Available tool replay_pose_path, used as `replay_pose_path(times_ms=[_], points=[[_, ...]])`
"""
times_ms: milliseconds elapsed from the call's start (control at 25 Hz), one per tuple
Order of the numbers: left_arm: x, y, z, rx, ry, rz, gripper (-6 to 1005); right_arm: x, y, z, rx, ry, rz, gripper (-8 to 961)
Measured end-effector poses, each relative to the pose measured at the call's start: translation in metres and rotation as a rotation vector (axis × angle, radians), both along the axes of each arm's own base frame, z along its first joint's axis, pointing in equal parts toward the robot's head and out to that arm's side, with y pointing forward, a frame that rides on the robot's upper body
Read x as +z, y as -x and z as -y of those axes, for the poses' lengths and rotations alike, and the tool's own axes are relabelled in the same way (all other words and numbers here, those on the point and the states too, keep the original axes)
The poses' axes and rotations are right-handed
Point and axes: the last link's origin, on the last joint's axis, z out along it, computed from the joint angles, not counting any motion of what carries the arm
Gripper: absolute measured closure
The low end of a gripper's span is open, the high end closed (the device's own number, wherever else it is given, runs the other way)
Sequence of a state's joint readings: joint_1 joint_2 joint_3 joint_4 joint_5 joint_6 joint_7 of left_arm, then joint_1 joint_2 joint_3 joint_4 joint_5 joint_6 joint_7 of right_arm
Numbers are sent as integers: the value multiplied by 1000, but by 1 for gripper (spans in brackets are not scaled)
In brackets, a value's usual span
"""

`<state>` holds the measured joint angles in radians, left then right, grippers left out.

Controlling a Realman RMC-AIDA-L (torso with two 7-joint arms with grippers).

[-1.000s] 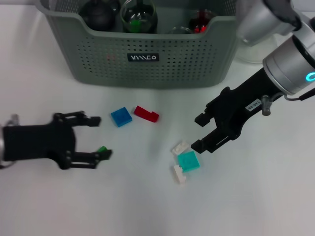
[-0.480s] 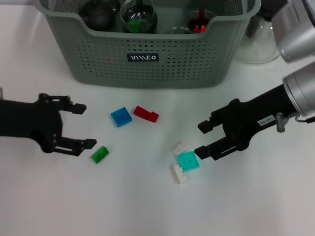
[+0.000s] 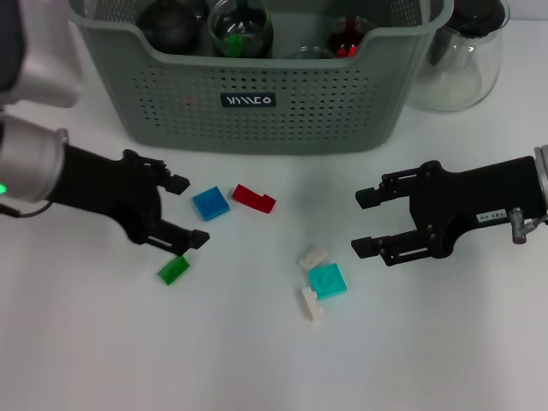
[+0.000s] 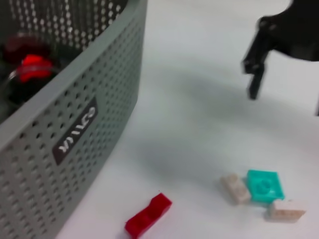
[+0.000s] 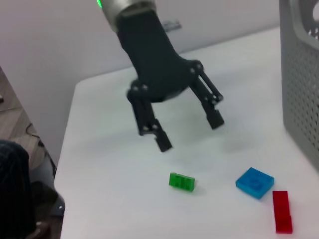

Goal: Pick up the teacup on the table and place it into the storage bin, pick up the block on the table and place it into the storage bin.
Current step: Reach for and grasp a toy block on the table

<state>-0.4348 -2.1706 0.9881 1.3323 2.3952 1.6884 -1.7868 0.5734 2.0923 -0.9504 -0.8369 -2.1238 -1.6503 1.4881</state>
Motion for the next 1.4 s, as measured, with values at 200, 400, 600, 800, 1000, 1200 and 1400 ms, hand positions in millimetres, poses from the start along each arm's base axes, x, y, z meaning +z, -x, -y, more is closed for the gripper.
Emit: replay_pose_path(times_ms=[200, 400, 600, 800, 1000, 1200, 1400], points=[[-15, -10, -10, 50, -14, -19, 139, 0, -2, -1, 9, -23, -19, 205], [-24, -19, -14, 83, -10, 66, 139, -1, 5, -2, -31, -11, -87, 205], [-27, -13, -20, 94, -36, 60, 139, -11, 1, -1, -87, -51, -198, 204], [-24, -2, -27, 98, -70, 39, 139, -16, -1, 2, -45, -80, -237, 204], [-31, -4, -26, 99, -66, 47, 140, -13, -6, 2, -14, -109, -228, 205], [-50, -10, -23, 74, -21, 26, 141, -12, -12, 0, -39, -119, -198, 206], [-58, -10, -25, 72, -11, -8, 143, -10, -15, -3, -76, -90, -149, 204]])
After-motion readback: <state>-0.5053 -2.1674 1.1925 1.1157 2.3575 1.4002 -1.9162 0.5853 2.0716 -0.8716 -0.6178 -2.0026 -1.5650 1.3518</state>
